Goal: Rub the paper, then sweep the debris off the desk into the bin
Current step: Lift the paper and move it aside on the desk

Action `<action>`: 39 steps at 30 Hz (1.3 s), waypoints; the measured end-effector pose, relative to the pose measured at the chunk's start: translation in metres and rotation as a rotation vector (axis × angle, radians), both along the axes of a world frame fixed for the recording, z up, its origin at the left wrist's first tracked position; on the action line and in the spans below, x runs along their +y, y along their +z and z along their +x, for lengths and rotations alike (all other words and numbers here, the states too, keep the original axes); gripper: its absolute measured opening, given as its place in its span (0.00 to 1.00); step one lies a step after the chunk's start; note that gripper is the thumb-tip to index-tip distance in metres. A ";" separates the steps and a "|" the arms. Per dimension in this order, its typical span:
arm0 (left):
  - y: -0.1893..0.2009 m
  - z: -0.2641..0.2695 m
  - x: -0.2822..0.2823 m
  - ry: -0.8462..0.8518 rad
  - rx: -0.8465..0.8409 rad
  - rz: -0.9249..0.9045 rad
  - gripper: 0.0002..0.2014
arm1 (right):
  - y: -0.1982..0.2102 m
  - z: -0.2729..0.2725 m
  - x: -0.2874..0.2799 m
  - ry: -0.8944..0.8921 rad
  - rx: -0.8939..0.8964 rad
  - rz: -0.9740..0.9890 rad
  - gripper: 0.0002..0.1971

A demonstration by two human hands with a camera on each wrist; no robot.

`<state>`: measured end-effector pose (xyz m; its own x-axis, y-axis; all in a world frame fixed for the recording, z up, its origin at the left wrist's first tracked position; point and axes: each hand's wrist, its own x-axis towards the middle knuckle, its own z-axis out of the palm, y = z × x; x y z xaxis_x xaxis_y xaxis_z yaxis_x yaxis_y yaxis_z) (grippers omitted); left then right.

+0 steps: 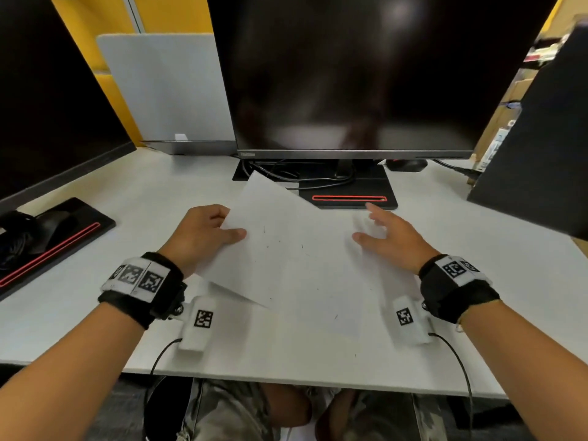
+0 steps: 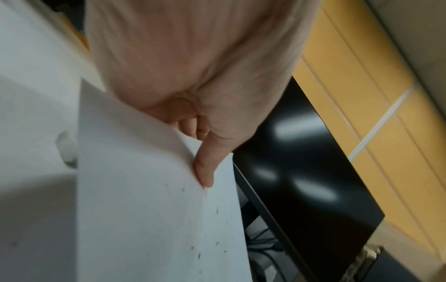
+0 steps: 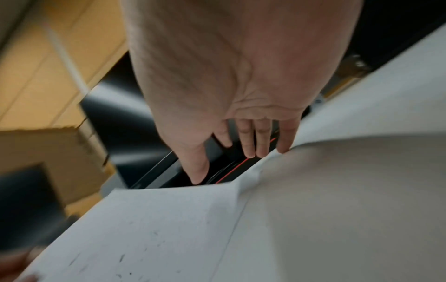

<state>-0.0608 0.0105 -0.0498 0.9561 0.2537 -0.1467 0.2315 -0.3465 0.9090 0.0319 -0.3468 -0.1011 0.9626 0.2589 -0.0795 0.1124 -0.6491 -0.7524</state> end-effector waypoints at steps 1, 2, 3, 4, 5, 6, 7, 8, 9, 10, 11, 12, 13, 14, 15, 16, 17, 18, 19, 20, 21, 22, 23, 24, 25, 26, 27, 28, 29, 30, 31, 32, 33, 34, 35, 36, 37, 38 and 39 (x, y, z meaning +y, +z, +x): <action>-0.001 -0.001 0.003 0.021 -0.028 -0.055 0.13 | -0.001 0.003 -0.003 -0.062 0.039 0.071 0.46; -0.001 -0.002 0.003 0.042 -0.053 -0.107 0.13 | -0.001 0.004 -0.006 -0.105 0.074 0.137 0.49; -0.002 -0.001 0.004 0.063 -0.076 -0.161 0.12 | -0.001 0.005 -0.005 -0.128 0.111 0.221 0.51; -0.001 0.000 0.004 0.081 -0.097 -0.205 0.12 | 0.000 0.006 -0.004 -0.129 0.153 0.330 0.47; -0.001 0.003 0.002 0.095 -0.116 -0.237 0.13 | 0.003 0.004 0.001 -0.111 0.193 0.433 0.38; 0.001 0.005 0.000 0.103 -0.137 -0.263 0.13 | 0.008 0.000 0.006 -0.087 0.227 0.527 0.27; 0.001 0.007 -0.002 0.111 -0.159 -0.287 0.13 | 0.010 -0.001 0.011 -0.099 0.236 0.587 0.19; 0.002 0.009 -0.004 0.122 -0.185 -0.303 0.13 | 0.013 -0.004 0.016 -0.112 0.215 0.618 0.13; 0.004 0.010 -0.005 0.133 -0.222 -0.307 0.13 | 0.014 -0.003 0.019 -0.143 0.160 0.632 0.10; 0.005 0.011 -0.005 0.140 -0.265 -0.298 0.12 | 0.018 -0.003 0.023 -0.170 0.085 0.637 0.09; 0.007 0.011 -0.005 0.140 -0.315 -0.282 0.12 | 0.023 -0.004 0.026 -0.189 -0.005 0.623 0.11; 0.009 0.011 -0.004 0.139 -0.364 -0.267 0.12 | 0.027 -0.004 0.028 -0.193 -0.094 0.615 0.14; 0.011 0.010 -0.003 0.136 -0.410 -0.247 0.12 | 0.030 -0.005 0.030 -0.197 -0.166 0.621 0.14; 0.011 0.008 -0.001 0.134 -0.442 -0.221 0.11 | 0.034 -0.009 0.033 -0.200 -0.219 0.645 0.10; 0.009 0.007 0.002 0.133 -0.456 -0.174 0.10 | 0.036 -0.015 0.036 -0.185 -0.249 0.659 0.06; 0.006 0.006 0.007 0.124 -0.448 -0.092 0.07 | 0.033 -0.019 0.039 -0.170 -0.264 0.638 0.06; 0.001 0.006 0.012 0.097 -0.414 0.026 0.06 | 0.029 -0.021 0.043 -0.160 -0.266 0.597 0.06; -0.002 0.006 0.015 0.063 -0.363 0.143 0.05 | 0.025 -0.023 0.046 -0.148 -0.259 0.552 0.06; -0.004 0.005 0.017 0.045 -0.329 0.224 0.05 | 0.023 -0.024 0.049 -0.152 -0.255 0.528 0.07; -0.003 0.005 0.017 0.045 -0.335 0.274 0.06 | 0.024 -0.026 0.051 -0.153 -0.262 0.525 0.08; 0.000 0.004 0.017 0.059 -0.372 0.313 0.07 | 0.025 -0.026 0.052 -0.154 -0.282 0.539 0.09; 0.004 0.005 0.017 0.074 -0.410 0.342 0.08 | 0.028 -0.026 0.053 -0.154 -0.304 0.541 0.09; 0.006 0.006 0.017 0.075 -0.423 0.371 0.08 | 0.030 -0.026 0.053 -0.151 -0.319 0.529 0.09; 0.007 0.006 0.018 0.059 -0.396 0.404 0.08 | 0.031 -0.025 0.053 -0.141 -0.322 0.489 0.09; 0.009 0.006 0.017 0.033 -0.344 0.439 0.07 | 0.031 -0.025 0.053 -0.130 -0.314 0.448 0.08; 0.009 0.005 0.018 0.017 -0.305 0.467 0.06 | 0.030 -0.024 0.053 -0.126 -0.309 0.412 0.07; 0.009 0.005 0.019 0.017 -0.304 0.489 0.07 | 0.031 -0.023 0.053 -0.133 -0.313 0.405 0.07; 0.011 0.005 0.019 0.029 -0.332 0.501 0.07 | 0.032 -0.023 0.052 -0.148 -0.330 0.425 0.07; 0.013 0.004 0.018 0.046 -0.368 0.506 0.06 | 0.034 -0.022 0.051 -0.162 -0.352 0.449 0.07; 0.015 0.003 0.018 0.058 -0.384 0.511 0.06 | 0.034 -0.021 0.050 -0.166 -0.371 0.445 0.07; 0.015 0.003 0.019 0.051 -0.357 0.521 0.06 | 0.034 -0.020 0.050 -0.156 -0.373 0.409 0.07; 0.014 0.003 0.019 0.033 -0.300 0.533 0.07 | 0.032 -0.020 0.050 -0.138 -0.362 0.346 0.07; 0.013 0.001 0.020 0.023 -0.243 0.550 0.08 | 0.030 -0.020 0.051 -0.129 -0.349 0.290 0.07; 0.011 0.001 0.021 0.030 -0.226 0.563 0.09 | 0.028 -0.021 0.051 -0.132 -0.345 0.268 0.07; 0.011 -0.001 0.021 0.054 -0.243 0.581 0.10 | 0.028 -0.021 0.050 -0.149 -0.348 0.284 0.06; 0.012 0.000 0.021 0.074 -0.266 0.597 0.10 | 0.030 -0.022 0.050 -0.162 -0.355 0.306 0.07; 0.012 0.000 0.022 0.079 -0.253 0.611 0.12 | 0.030 -0.021 0.049 -0.163 -0.357 0.306 0.07; 0.012 0.000 0.022 0.065 -0.210 0.621 0.13 | 0.029 -0.020 0.049 -0.148 -0.350 0.277 0.07; 0.013 -0.001 0.020 0.043 -0.145 0.635 0.13 | 0.029 -0.021 0.049 -0.136 -0.343 0.232 0.08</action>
